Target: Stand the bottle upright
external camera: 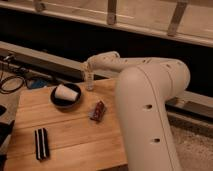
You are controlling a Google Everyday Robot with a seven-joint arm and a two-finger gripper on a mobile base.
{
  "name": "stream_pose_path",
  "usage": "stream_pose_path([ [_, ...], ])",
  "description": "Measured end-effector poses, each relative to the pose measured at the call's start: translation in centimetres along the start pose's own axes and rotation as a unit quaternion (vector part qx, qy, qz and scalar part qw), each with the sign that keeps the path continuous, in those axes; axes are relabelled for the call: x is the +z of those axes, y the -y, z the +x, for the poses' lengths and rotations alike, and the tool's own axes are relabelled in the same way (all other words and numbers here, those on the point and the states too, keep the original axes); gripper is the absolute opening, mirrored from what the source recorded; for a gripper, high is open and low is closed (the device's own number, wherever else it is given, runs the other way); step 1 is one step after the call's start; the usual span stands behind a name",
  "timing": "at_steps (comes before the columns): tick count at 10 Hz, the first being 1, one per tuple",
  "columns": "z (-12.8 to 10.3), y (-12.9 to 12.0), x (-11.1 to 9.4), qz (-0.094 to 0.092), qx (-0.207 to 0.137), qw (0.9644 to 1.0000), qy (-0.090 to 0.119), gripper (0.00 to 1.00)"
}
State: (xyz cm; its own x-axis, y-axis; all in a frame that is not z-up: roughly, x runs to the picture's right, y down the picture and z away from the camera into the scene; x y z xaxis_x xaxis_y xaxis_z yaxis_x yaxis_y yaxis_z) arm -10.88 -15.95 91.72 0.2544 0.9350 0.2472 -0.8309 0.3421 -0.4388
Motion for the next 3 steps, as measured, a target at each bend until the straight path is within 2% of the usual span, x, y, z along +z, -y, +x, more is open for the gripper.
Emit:
stream_pose_path([
  [3, -0.1, -0.09, -0.05, -0.002, -0.001, 1.0, -0.004, 0.62],
])
